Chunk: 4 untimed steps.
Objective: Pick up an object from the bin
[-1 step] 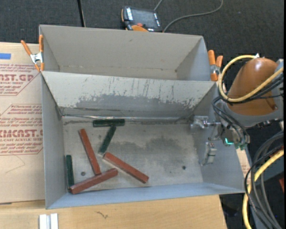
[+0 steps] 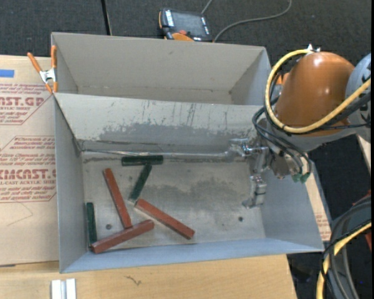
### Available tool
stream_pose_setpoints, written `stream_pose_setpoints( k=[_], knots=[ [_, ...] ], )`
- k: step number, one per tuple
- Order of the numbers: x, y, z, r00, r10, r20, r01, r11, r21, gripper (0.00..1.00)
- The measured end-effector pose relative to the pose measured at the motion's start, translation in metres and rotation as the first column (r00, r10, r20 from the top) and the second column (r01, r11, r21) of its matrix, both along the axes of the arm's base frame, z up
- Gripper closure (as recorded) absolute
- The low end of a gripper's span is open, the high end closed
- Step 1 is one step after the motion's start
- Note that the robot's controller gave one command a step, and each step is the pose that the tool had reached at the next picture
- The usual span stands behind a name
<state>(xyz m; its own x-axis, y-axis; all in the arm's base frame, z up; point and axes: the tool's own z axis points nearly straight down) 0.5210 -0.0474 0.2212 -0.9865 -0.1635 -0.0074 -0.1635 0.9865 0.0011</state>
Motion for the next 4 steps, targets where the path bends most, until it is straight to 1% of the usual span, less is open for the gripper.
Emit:
stream_pose_setpoints(
  k=[1, 2, 3, 4],
  knots=[
    [0.031, 0.115, -0.049, 1.000, -0.002, -0.006, 0.002, 1.000, 0.003, 0.00],
    [-0.024, 0.118, -0.146, 0.997, -0.073, -0.018, 0.073, 0.997, -0.003, 0.00],
    [-0.020, 0.118, -0.141, 0.997, -0.072, -0.008, 0.072, 0.997, -0.002, 1.00],
    [0.006, 0.129, -0.137, 1.000, 0.008, -0.004, -0.008, 1.000, -0.002, 1.00]
  ],
)
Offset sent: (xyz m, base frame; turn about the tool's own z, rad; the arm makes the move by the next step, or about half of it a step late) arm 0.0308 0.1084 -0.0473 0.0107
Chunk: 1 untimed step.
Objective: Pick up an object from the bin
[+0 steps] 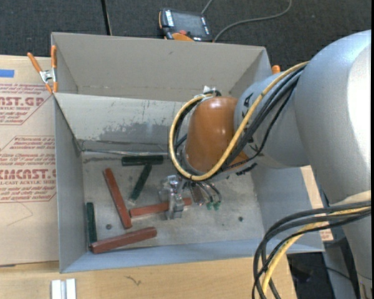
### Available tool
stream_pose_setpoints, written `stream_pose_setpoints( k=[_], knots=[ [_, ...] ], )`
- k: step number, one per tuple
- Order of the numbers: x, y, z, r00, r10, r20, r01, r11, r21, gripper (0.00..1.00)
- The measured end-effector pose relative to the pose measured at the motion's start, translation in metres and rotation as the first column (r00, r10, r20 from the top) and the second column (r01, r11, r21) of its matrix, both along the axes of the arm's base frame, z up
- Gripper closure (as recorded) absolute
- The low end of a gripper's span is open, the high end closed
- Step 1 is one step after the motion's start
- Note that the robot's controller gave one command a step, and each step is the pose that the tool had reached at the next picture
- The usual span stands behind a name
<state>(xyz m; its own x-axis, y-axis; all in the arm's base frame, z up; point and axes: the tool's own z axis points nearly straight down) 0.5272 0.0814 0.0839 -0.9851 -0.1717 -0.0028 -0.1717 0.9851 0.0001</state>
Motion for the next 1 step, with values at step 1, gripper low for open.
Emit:
stream_pose_setpoints(
  k=[1],
  knots=[
    [0.0387, -0.0127, 0.1449, 0.999, 0.031, 0.010, -0.031, 1.000, 0.000, 1.00]
  ],
)
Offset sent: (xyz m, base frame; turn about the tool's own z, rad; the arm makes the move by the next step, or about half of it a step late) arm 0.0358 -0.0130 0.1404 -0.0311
